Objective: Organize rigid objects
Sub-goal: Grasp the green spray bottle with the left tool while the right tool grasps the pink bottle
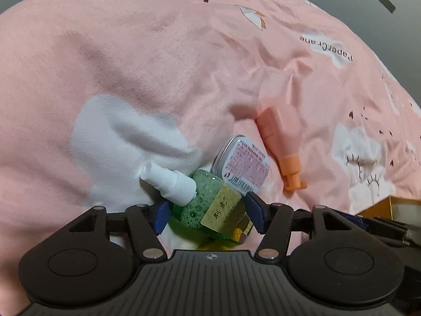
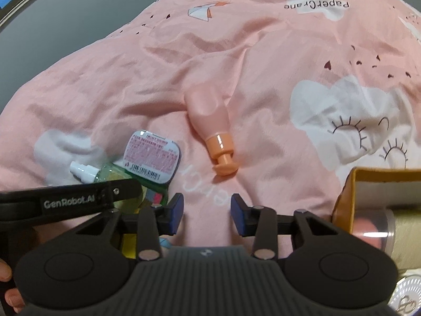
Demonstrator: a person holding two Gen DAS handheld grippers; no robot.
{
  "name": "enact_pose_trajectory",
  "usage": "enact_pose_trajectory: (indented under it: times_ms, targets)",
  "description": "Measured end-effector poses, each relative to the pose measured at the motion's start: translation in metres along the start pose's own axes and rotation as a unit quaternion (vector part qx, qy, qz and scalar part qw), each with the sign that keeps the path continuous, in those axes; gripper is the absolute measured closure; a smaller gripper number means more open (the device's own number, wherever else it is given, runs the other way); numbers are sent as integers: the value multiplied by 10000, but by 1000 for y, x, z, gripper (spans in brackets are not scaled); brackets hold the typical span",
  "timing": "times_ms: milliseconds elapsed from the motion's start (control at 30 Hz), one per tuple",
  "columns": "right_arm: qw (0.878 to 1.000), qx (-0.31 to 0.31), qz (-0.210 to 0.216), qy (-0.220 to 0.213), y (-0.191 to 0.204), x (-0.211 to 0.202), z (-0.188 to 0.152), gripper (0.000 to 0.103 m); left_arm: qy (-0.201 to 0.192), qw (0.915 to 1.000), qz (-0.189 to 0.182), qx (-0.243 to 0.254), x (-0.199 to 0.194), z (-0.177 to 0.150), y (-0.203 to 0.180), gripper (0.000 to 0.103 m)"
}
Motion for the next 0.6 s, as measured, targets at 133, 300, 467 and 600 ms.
enact_pose_trajectory:
  times_ms: [133,300,467,600]
  targets:
    - [10000,14,32,-23,-3,2,2,62,-80,9999,-23,116,7,-2,-4,38]
    - [10000,3,73,-19,-4,3,5,62,-165,9996,-220,32,13,1,-10,49]
    - [9999,-92,49,-28,-4,2,9,63,-416,9971,-387,502,-2,5,-25,66]
    - [9996,-275,36,-106,-3,0,20,64,-572,9954,-444,630,-16,13,-29,69]
Point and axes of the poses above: each gripper's, at about its wrist camera, not at the fingertips, and x roughly the way its jaws point, y to its left, z to its top, the point moved 7 cm from there along x, roughly the way its jaws point, and after that the axes turned 9 degrees about -x, right-handed, at the moved point
